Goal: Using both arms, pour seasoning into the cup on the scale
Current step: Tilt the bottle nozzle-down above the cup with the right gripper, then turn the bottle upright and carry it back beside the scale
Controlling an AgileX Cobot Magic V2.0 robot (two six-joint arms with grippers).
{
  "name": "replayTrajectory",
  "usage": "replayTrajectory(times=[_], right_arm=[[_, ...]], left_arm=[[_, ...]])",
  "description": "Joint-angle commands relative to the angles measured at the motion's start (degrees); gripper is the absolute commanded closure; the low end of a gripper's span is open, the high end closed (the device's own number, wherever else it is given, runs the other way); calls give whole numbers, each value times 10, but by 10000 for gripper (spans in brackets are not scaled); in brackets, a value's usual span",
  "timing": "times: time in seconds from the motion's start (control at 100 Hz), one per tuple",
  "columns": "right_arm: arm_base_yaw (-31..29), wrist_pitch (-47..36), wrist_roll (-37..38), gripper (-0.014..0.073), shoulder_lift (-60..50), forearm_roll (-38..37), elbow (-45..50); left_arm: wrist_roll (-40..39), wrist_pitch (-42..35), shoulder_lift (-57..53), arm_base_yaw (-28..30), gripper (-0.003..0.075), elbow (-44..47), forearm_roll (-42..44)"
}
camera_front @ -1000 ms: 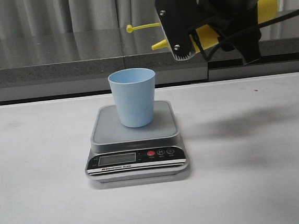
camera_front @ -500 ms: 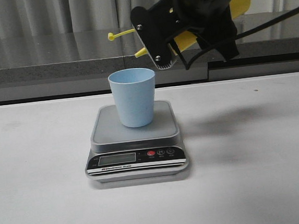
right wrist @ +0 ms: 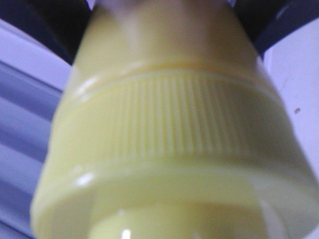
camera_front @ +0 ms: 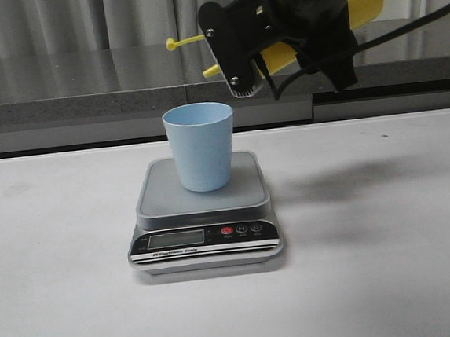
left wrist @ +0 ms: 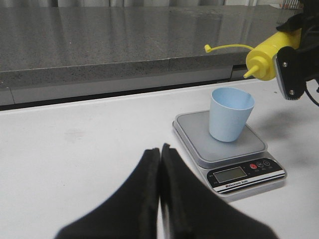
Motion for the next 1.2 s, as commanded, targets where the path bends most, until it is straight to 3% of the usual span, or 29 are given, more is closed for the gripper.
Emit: replayTrajectory(times=[0.0,0.08,0.2,0.36,0.62,1.03,1.19], right_arm=[[1,28,88,575,-33,-24,-20],[-4,1,175,575,-48,-11,-20],[-19,-73,249,578,-81,42,-20],[-72,-183,283,578,-131,139,-20],[-228,-340,290,578,-194,306,8],[-456,-632,346,578,-214,386,133],[-494,-664,372,578,-197,386,141]], left_arm=[[-4,-46,7,1,741,-16,-6],[-4,-46,7,1,741,-16,-6],[-4,-46,7,1,741,-16,-6],[-4,-46,7,1,741,-16,-6],[-4,-46,7,1,741,-16,-6],[-4,-46,7,1,741,-16,-6],[-4,-46,7,1,741,-16,-6]])
